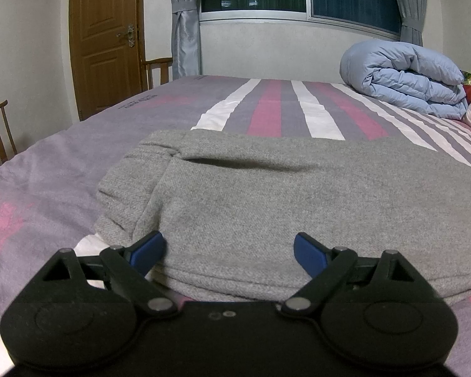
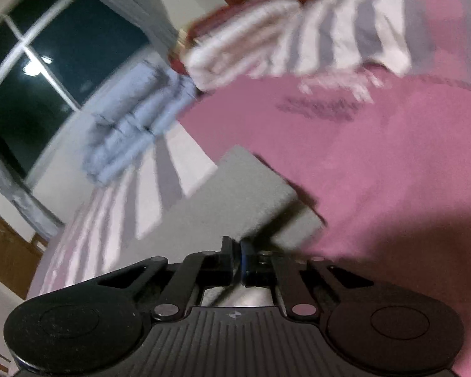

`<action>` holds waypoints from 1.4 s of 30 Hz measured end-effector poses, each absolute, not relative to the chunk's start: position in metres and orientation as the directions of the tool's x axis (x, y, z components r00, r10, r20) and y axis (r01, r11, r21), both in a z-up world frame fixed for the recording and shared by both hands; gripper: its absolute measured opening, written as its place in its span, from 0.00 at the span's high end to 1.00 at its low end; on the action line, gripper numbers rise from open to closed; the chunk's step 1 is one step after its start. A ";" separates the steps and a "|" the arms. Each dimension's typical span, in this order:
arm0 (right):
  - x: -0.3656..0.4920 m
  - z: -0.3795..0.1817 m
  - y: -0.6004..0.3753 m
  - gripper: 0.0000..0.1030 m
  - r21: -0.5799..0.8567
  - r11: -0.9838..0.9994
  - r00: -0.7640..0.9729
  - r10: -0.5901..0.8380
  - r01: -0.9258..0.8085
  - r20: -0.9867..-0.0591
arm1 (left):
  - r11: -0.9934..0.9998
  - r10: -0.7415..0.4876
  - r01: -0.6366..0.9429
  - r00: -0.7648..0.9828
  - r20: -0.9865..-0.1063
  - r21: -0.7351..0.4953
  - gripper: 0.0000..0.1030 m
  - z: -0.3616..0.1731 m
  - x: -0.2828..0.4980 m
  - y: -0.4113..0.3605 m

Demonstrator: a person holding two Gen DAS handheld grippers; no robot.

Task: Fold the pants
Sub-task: 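Open the right gripper and release the fabric onto the stack, then move both tools over the folded sweatpants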

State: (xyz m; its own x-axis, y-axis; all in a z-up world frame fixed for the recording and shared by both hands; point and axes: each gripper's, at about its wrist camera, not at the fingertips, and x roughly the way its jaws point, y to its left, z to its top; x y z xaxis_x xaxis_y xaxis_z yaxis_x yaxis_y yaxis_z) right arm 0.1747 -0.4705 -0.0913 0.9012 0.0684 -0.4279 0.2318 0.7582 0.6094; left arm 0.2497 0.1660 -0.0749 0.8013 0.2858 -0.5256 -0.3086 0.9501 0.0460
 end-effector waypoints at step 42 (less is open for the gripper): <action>0.235 -0.023 -0.333 0.88 0.580 0.814 0.938 0.180 0.028 -0.297 | 0.906 0.327 -0.415 0.810 -0.487 -0.083 0.14 -0.047 0.199 0.220</action>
